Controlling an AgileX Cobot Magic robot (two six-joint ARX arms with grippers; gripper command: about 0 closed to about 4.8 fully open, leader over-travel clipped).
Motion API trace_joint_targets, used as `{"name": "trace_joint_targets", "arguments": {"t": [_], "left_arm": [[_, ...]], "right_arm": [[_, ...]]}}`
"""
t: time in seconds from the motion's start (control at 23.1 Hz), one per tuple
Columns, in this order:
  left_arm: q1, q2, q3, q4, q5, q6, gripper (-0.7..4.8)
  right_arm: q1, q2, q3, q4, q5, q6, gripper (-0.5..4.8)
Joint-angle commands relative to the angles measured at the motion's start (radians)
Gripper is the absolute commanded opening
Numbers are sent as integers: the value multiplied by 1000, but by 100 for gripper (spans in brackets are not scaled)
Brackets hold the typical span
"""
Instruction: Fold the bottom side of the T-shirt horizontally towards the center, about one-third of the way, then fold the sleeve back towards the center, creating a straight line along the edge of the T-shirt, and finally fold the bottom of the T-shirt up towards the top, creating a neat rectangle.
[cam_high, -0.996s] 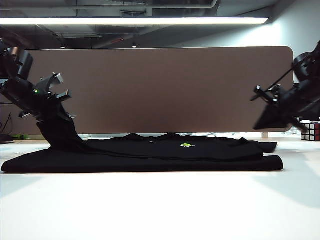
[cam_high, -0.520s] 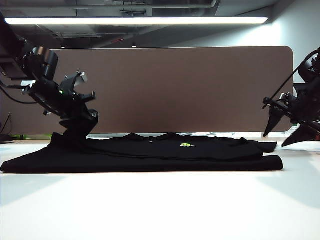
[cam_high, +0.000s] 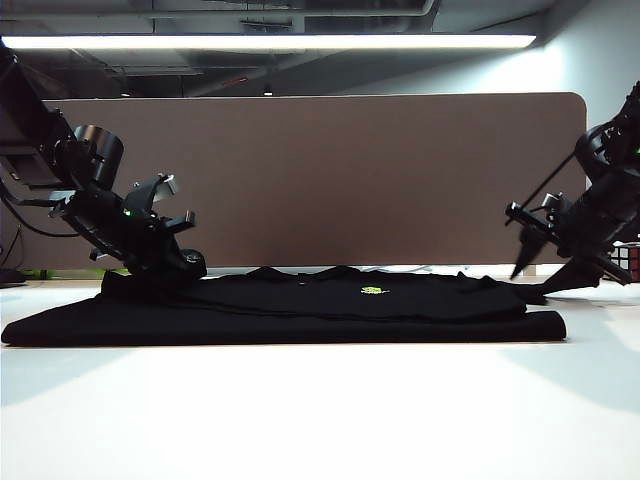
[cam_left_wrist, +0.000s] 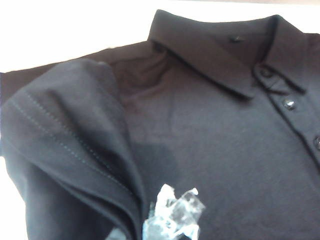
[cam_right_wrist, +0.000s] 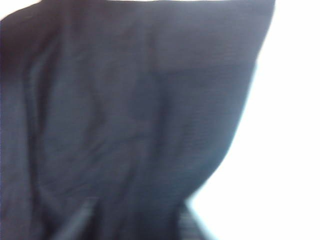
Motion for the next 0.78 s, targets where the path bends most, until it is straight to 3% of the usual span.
{"name": "trace_joint_targets", "arguments": {"t": [0.04, 0.13, 0.17, 0.26, 0.35, 0.39, 0.56, 0.65, 0.78], "left_arm": [[-19, 1, 5, 25, 5, 2, -5], [-33, 1, 5, 52, 15, 5, 5], [-36, 1, 5, 55, 12, 5, 36], [-43, 1, 5, 59, 10, 5, 139], [-43, 1, 5, 64, 26, 5, 285], [-43, 1, 5, 65, 35, 4, 323], [-57, 1, 6, 66, 47, 1, 323], [-61, 0, 6, 64, 47, 0, 322], [-58, -6, 9, 42, 47, 0, 322]], "right_arm": [[14, 8, -5, 19, -19, 7, 67], [26, 9, -5, 45, -40, 7, -6], [32, 9, -5, 55, -52, 7, -8], [38, 8, 0, 78, -89, 7, -8], [40, -2, 3, 89, -130, 8, -8], [40, -23, 4, 90, -142, 7, -8], [75, -118, 27, 107, -173, 7, -8], [143, -136, 89, 83, -195, 6, -8], [242, -135, 114, 84, -124, -6, -8]]}}
